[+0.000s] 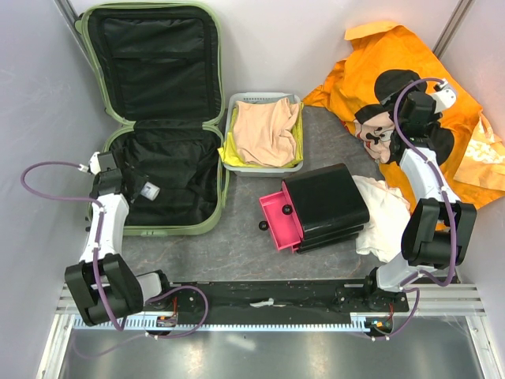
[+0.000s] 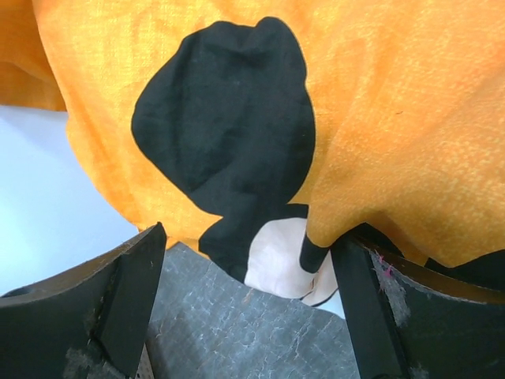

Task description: Open, take out, and arrange the luggage

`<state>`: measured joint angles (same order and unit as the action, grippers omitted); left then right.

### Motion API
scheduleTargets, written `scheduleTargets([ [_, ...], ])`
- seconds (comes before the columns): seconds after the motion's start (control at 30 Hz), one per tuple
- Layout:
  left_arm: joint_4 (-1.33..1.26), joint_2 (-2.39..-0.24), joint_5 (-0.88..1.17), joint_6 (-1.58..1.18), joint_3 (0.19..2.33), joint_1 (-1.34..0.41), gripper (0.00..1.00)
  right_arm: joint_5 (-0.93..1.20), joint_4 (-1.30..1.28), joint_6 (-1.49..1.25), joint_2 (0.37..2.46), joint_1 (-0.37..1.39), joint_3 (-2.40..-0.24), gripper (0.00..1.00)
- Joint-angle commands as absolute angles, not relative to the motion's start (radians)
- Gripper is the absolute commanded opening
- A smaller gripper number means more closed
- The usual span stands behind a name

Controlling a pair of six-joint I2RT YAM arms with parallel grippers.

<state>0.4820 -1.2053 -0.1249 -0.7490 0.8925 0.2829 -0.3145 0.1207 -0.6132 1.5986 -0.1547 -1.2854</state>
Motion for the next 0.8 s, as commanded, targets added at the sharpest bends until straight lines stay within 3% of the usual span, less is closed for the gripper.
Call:
scheduleTargets([
  [0.0,0.426,-1.203,-0.052,-0.652,0.961,0.229,0.14,-0.276,0.17,-0.592,1.577,-0.155,-1.344,0.91],
  [0.4,0.463,-1.468,0.319,-0.698,1.386,-0.178,0.13,-0.311,0.164,-0.469,1.574,-0.133,-1.388,0.89],
  [0.57,0.422,-1.519,0.497,-0.673,1.391,-0.323,0.13,-0.269,0.449,-0.511,1.497,-0.132,-1.205,0.89],
  [0.77,0.35,-1.454,0.49,-0.656,1.227,-0.42,0.13,-0.002,0.583,-0.597,1.39,-0.118,-0.994,0.88],
])
